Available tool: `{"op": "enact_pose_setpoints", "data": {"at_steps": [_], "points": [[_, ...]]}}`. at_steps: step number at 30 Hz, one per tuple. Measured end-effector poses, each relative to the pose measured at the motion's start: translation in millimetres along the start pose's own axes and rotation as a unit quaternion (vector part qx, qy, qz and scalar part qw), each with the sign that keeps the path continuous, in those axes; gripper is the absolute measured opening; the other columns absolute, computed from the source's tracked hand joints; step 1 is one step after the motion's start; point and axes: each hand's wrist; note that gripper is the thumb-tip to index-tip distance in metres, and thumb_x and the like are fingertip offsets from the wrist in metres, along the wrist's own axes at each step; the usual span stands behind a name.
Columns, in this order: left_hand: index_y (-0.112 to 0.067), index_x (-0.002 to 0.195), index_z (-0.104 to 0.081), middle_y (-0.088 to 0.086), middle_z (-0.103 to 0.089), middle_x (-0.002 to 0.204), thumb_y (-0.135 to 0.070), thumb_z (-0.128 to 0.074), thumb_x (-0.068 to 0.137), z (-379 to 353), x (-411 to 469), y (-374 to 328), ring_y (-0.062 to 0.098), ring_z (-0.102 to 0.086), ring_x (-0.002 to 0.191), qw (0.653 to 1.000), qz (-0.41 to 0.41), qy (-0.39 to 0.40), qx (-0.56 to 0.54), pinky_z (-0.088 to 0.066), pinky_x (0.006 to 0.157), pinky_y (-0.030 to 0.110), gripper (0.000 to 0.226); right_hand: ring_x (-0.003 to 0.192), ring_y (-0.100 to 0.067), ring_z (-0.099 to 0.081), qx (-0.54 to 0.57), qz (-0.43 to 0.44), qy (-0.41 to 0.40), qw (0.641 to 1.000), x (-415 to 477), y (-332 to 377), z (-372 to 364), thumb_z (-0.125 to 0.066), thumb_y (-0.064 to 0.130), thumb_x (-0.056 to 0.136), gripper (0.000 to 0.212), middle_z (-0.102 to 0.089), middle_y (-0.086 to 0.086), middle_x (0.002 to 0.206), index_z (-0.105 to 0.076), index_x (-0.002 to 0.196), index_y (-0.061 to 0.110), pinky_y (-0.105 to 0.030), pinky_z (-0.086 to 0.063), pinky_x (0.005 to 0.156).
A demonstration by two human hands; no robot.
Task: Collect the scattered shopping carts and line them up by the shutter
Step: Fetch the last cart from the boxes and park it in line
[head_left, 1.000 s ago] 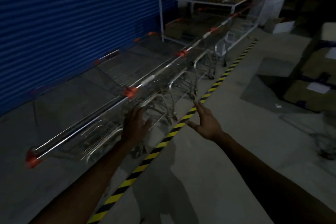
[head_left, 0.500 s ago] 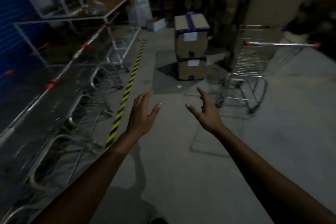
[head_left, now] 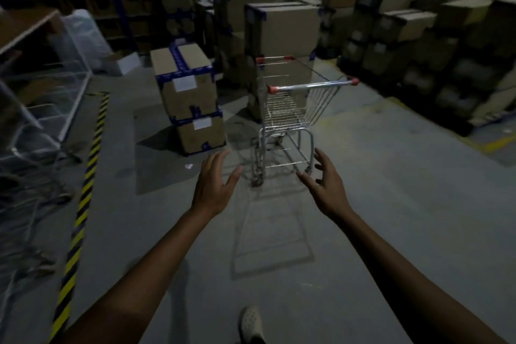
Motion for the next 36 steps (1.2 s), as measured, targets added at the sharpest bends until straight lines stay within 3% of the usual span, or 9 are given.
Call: {"op": "enact_pose_setpoints", "data": {"at_steps": [3, 5, 10, 15, 18, 22, 29, 33, 36], "points": [[-0.014, 0.147, -0.043, 0.008, -0.047, 0.147, -0.059, -0.048, 0.096, -16, 62, 9, 0.022, -0.039, 0.137, 1.0, -0.001, 0.005, -0.028, -0.034, 0.108, 0.031, 0.068, 0.134, -0.023, -0.049, -0.013, -0.014, -0.027, 0.999, 50, -10, 4, -0.068, 0.056, 0.088, 0.084, -0.042, -0.004, 0.156, -0.031, 0.155, 0.022, -0.05, -0.049, 0.103], [-0.015, 0.146, -0.044, 0.006, -0.048, 0.145, -0.068, -0.043, 0.094, -25, 100, 14, 0.02, -0.041, 0.136, 0.999, -0.016, 0.014, -0.037, -0.032, 0.105, 0.027, 0.074, 0.131, -0.022, -0.05, -0.027, -0.016, -0.041, 0.999, 83, -12, 6, -0.068, 0.05, 0.09, 0.08, -0.042, -0.003, 0.156, -0.031, 0.155, 0.022, -0.045, -0.052, 0.098], [-0.015, 0.146, -0.045, 0.007, -0.051, 0.144, -0.063, -0.044, 0.093, -46, 185, 15, 0.02, -0.045, 0.132, 0.996, -0.053, 0.025, -0.065, -0.04, 0.103, 0.034, 0.071, 0.131, -0.022, -0.049, -0.037, -0.01, -0.077, 0.996, 151, -9, 11, -0.068, 0.045, 0.091, 0.079, -0.041, -0.005, 0.156, -0.031, 0.156, 0.02, -0.037, -0.05, 0.091], [-0.017, 0.143, -0.047, 0.007, -0.054, 0.139, -0.048, -0.052, 0.097, -64, 257, -4, 0.017, -0.047, 0.126, 0.99, -0.112, 0.02, -0.088, -0.038, 0.099, 0.03, 0.056, 0.129, -0.017, -0.048, -0.061, 0.008, -0.099, 0.993, 203, -6, 21, -0.067, 0.05, 0.091, 0.079, -0.041, -0.003, 0.156, -0.031, 0.156, 0.024, -0.04, -0.051, 0.093], [-0.021, 0.139, -0.048, -0.002, -0.055, 0.124, -0.056, -0.047, 0.097, -77, 292, -13, 0.018, -0.051, 0.117, 0.986, -0.142, 0.012, -0.088, -0.047, 0.093, 0.037, 0.055, 0.127, -0.012, -0.047, -0.072, 0.021, -0.111, 0.991, 232, -8, 30, -0.063, 0.06, 0.087, 0.083, -0.041, -0.002, 0.156, -0.03, 0.155, 0.026, -0.037, -0.051, 0.091], [-0.017, 0.142, -0.047, 0.006, -0.054, 0.131, -0.061, -0.042, 0.093, -101, 326, -27, 0.005, -0.044, 0.111, 0.984, -0.156, 0.012, -0.079, -0.035, 0.085, 0.015, 0.066, 0.128, -0.013, -0.047, -0.073, 0.027, -0.125, 0.989, 268, -16, 46, -0.062, 0.061, 0.086, 0.085, -0.041, -0.003, 0.156, -0.03, 0.156, 0.024, -0.035, -0.05, 0.092], [-0.018, 0.143, -0.047, 0.008, -0.053, 0.135, -0.061, -0.044, 0.094, -163, 388, -45, 0.023, -0.052, 0.121, 0.985, -0.157, 0.028, -0.067, -0.052, 0.094, 0.046, 0.065, 0.125, -0.01, -0.046, -0.065, 0.031, -0.149, 0.986, 334, -59, 89, -0.065, 0.056, 0.089, 0.08, -0.042, -0.003, 0.155, -0.03, 0.155, 0.027, -0.035, -0.051, 0.091], [-0.017, 0.142, -0.047, 0.007, -0.054, 0.137, -0.063, -0.041, 0.094, -212, 433, -62, 0.021, -0.05, 0.126, 0.986, -0.158, 0.025, -0.047, -0.048, 0.099, 0.045, 0.067, 0.123, -0.009, -0.046, -0.058, 0.063, -0.149, 0.985, 379, -86, 125, -0.067, 0.048, 0.092, 0.064, -0.041, 0.016, 0.147, -0.026, 0.139, 0.061, -0.037, -0.053, 0.09], [-0.016, 0.143, -0.046, 0.009, -0.054, 0.137, -0.063, -0.039, 0.092, -249, 465, -80, 0.022, -0.05, 0.126, 0.987, -0.152, 0.034, -0.03, -0.044, 0.096, 0.038, 0.069, 0.123, -0.012, -0.049, -0.062, 0.056, -0.134, 0.987, 417, -109, 152, -0.064, 0.055, 0.089, 0.062, -0.043, 0.017, 0.141, -0.033, 0.142, 0.051, -0.047, -0.054, 0.094]]}}
Point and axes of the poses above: each hand's wrist, its own x-axis towards the middle knuckle, its own z-axis out of the back of the hand, y = z × x
